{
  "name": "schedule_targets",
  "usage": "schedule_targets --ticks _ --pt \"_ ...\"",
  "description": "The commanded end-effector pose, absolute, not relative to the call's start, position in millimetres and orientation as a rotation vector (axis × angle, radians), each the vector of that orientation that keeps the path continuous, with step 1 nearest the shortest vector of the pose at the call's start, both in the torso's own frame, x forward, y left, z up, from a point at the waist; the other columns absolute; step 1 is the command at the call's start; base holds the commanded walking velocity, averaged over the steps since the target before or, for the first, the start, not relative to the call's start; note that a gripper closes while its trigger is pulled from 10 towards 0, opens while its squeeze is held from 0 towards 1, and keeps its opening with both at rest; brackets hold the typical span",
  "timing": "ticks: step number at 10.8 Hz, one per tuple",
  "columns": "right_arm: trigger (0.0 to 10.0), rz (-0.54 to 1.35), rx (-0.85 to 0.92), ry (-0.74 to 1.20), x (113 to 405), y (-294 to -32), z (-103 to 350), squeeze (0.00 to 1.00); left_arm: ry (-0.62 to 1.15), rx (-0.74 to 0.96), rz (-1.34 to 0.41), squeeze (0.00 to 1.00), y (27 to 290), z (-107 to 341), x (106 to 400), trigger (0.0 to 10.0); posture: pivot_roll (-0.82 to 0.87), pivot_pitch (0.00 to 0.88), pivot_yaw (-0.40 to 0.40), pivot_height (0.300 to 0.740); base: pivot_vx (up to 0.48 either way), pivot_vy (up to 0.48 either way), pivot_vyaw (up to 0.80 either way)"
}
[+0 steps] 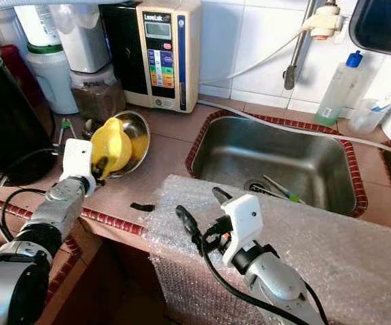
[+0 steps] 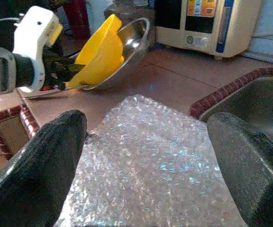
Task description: Kitchen organization
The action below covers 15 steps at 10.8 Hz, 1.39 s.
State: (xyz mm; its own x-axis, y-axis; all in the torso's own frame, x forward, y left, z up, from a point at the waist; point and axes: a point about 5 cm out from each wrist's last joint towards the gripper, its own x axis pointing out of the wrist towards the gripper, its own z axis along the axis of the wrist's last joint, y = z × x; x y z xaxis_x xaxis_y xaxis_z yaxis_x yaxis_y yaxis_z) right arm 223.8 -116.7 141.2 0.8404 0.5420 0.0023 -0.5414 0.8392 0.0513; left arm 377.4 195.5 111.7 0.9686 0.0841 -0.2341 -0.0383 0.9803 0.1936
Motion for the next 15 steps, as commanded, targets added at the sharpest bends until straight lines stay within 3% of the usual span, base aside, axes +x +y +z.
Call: schedule_targets --ticks 1,3,4,5,6,9,10,11,12,15 --pt "10.0 0.543 0.046 -0.020 226 -122 147 0.00 0.219 0.220 0.077 0.00 199 119 380 10.0 -0.01 0.000 0.025 0.740 0.000 0.000 0.00" --pt "10.0 0.521 0.042 -0.036 229 -124 149 0.00 0.166 0.281 0.066 0.00 196 131 385 10.0 -0.01 0.000 0.029 0.740 0.000 0.000 0.00" --pt "10.0 0.509 0.040 -0.042 231 -124 150 0.00 0.127 0.322 0.049 0.00 193 139 387 9.4 0.00 0.000 0.031 0.740 0.000 0.000 0.00" --pt "10.0 0.501 0.040 -0.046 232 -125 150 0.00 0.085 0.355 0.035 0.00 190 146 390 3.7 0.00 0.000 0.033 0.740 0.000 0.000 0.00" --pt "10.0 0.491 0.043 -0.049 234 -125 149 0.00 0.045 0.365 0.031 0.00 188 152 391 0.0 0.00 0.000 0.035 0.740 0.000 0.000 0.00" --pt "10.0 0.474 0.044 -0.053 234 -124 148 0.00 0.081 0.339 -0.009 0.00 184 146 390 0.0 0.00 0.000 0.045 0.740 0.000 0.000 0.00" --pt "10.0 0.471 0.039 -0.055 234 -125 148 0.00 0.085 0.348 -0.019 0.00 182 144 390 5.9 0.00 0.000 0.046 0.740 0.000 0.000 0.00" --pt "10.0 0.465 0.036 -0.058 235 -126 149 0.00 0.072 0.327 0.010 0.00 184 146 390 10.0 0.00 0.000 0.048 0.740 0.000 0.000 0.00" --pt "10.0 0.463 0.035 -0.060 236 -126 149 0.00 0.063 0.292 0.020 1.00 186 148 390 10.0 0.00 0.000 0.048 0.740 0.000 0.000 0.00" --pt "10.0 0.567 0.059 -0.022 226 -114 144 0.00 0.097 0.272 0.080 1.00 196 142 388 10.0 -0.01 0.000 0.055 0.740 0.000 0.000 0.00"
